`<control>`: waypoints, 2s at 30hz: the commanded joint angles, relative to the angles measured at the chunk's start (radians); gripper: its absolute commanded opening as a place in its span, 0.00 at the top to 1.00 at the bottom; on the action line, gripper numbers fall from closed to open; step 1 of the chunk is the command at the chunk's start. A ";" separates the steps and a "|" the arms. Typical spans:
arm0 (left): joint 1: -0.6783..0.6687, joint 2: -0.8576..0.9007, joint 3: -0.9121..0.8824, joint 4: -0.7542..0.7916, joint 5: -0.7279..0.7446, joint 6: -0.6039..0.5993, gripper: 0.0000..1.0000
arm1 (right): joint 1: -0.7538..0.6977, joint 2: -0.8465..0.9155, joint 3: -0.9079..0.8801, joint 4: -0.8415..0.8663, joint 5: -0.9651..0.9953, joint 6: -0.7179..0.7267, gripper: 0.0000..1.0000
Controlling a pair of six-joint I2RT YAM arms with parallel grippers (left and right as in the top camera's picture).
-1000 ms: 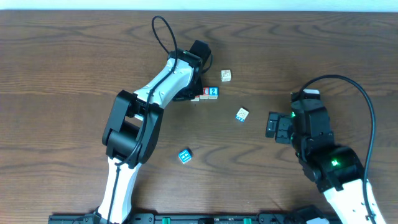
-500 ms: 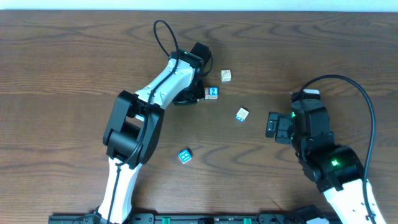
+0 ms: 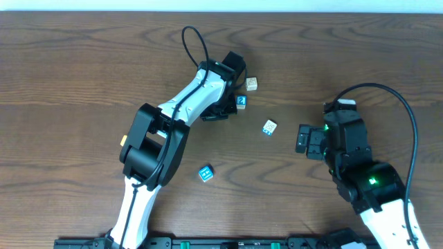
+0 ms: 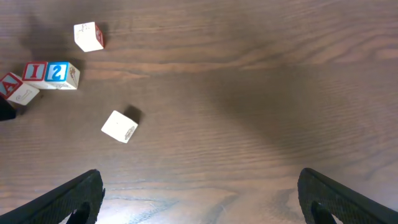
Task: Spell out Ai2
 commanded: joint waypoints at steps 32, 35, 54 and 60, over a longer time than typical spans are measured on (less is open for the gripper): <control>0.020 -0.026 -0.008 0.146 -0.145 0.046 0.94 | -0.010 -0.002 0.000 0.002 0.013 -0.011 0.01; 0.020 -0.026 -0.008 0.157 -0.145 0.047 0.94 | -0.010 -0.002 0.000 0.002 0.013 -0.011 0.01; 0.020 -0.026 -0.008 0.222 -0.163 0.088 0.94 | -0.010 -0.002 0.000 0.002 0.013 -0.011 0.01; 0.024 -0.026 -0.008 0.240 -0.164 0.102 0.94 | -0.010 -0.002 0.000 0.002 0.013 -0.010 0.01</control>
